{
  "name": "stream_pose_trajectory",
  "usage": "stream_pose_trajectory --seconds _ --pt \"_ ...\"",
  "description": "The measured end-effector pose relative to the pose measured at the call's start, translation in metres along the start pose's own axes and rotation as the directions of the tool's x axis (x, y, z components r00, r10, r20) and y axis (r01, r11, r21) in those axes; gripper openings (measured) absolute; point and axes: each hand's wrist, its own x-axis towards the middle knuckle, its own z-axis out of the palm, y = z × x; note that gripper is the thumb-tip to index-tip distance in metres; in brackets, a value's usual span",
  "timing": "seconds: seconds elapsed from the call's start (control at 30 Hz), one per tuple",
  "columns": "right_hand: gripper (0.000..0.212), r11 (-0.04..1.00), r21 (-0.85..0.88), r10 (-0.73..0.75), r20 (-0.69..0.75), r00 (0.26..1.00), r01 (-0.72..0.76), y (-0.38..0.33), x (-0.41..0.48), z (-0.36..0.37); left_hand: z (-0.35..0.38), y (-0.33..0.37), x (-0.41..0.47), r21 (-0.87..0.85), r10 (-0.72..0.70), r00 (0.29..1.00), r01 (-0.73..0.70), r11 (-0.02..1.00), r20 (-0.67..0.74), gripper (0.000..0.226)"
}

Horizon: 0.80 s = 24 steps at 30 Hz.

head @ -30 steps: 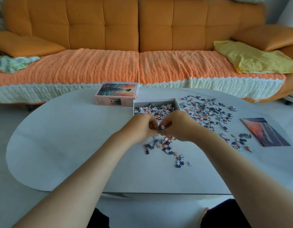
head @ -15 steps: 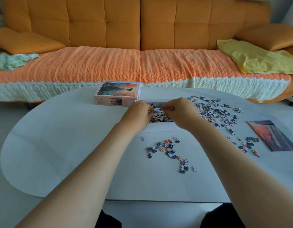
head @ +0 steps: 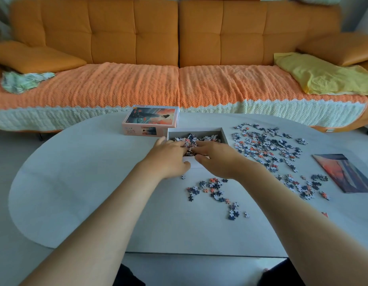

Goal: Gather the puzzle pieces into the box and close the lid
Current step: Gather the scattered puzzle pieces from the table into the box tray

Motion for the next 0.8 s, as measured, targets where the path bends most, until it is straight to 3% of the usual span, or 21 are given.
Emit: stream_pose_trajectory --seconds 0.13,0.23,0.33,0.47,0.57,0.67,0.8 --pt "0.036 0.998 -0.034 0.043 -0.171 0.984 -0.05 0.0 0.002 0.003 -0.004 0.007 -0.002 -0.1 0.02 0.999 -0.023 0.995 -0.032 0.051" --pt "0.035 0.997 -0.06 0.048 -0.102 0.994 -0.054 -0.001 0.001 0.005 -0.006 0.005 -0.002 -0.098 0.017 0.999 -0.013 0.995 0.045 0.045" --pt "0.053 0.988 -0.142 0.059 0.008 0.998 -0.058 -0.002 0.004 0.01 -0.008 0.0 -0.002 -0.03 0.016 0.997 -0.014 0.999 0.07 0.054" --pt "0.061 0.983 -0.181 0.027 -0.065 0.998 -0.038 0.002 0.009 0.014 -0.007 0.0 -0.004 -0.071 0.036 0.999 -0.039 0.997 -0.04 0.058" --pt "0.055 0.989 -0.144 0.008 -0.051 0.999 -0.015 0.001 0.007 0.012 -0.001 -0.004 -0.002 -0.014 0.052 0.999 -0.052 0.999 -0.001 0.056" --pt "0.055 0.982 -0.174 0.067 -0.012 0.998 -0.068 0.001 0.003 0.011 0.008 -0.009 0.0 -0.175 0.077 0.997 -0.075 0.982 0.006 0.057" --pt "0.054 0.988 -0.125 0.087 0.002 0.996 -0.086 0.008 -0.01 0.007 0.011 -0.001 -0.006 -0.41 0.083 0.991 -0.117 0.905 -0.101 0.058"
